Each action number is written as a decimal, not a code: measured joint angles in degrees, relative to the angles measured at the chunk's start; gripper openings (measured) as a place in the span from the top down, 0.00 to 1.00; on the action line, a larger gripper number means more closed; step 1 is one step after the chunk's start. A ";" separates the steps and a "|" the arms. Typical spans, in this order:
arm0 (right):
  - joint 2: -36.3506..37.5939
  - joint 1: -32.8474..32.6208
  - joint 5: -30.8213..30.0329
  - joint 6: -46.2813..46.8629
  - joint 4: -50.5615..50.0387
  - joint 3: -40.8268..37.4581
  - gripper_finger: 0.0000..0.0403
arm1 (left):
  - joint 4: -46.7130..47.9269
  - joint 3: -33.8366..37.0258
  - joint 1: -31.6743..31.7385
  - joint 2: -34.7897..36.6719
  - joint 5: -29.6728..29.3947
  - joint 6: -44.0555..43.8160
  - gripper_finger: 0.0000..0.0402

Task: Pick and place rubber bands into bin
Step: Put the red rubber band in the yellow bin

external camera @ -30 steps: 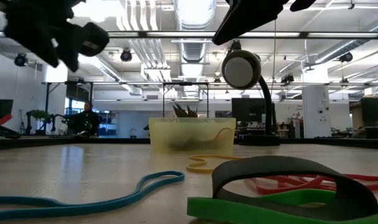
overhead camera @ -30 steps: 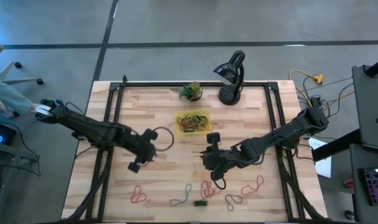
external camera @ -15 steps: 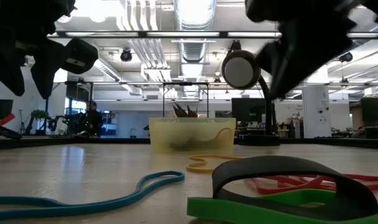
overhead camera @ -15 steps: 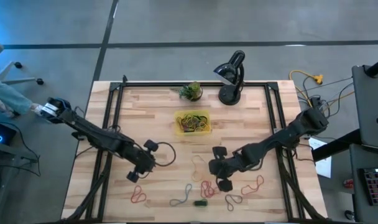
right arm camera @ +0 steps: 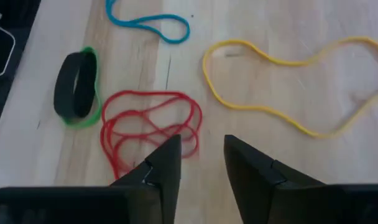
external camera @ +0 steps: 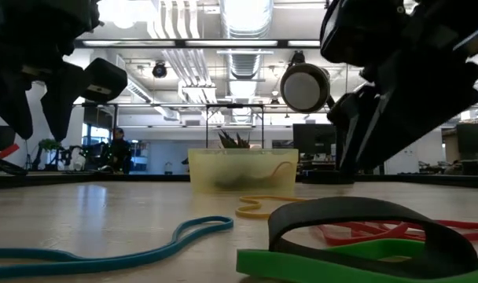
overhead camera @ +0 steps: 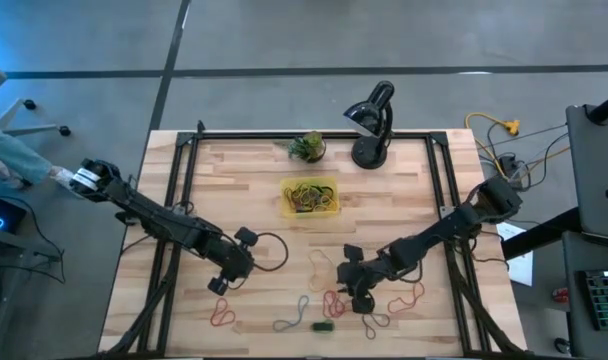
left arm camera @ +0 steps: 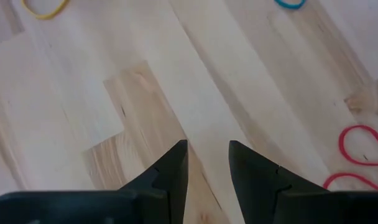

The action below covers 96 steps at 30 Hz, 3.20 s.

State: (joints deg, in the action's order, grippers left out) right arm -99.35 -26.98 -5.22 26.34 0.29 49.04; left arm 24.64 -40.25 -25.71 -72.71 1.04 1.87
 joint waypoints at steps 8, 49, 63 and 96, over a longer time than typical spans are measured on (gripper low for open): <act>-5.00 -0.07 2.28 -4.09 0.32 4.17 0.66 | -0.22 -0.09 0.00 0.38 0.02 0.00 0.75; -8.23 0.31 1.51 -15.16 -0.13 8.07 0.98 | -2.28 1.97 0.00 0.42 0.01 0.02 0.75; 0.25 0.22 -11.71 -31.36 0.70 8.07 0.98 | -5.94 2.60 0.04 0.42 -4.09 1.97 0.75; 3.38 22.20 -33.89 -56.84 6.81 16.70 0.98 | -8.20 3.13 0.02 0.42 -11.90 3.02 0.75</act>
State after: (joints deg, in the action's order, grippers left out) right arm -95.96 -4.78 -39.11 -30.50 7.10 65.73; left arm 16.44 -37.12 -25.69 -72.29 -10.86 4.89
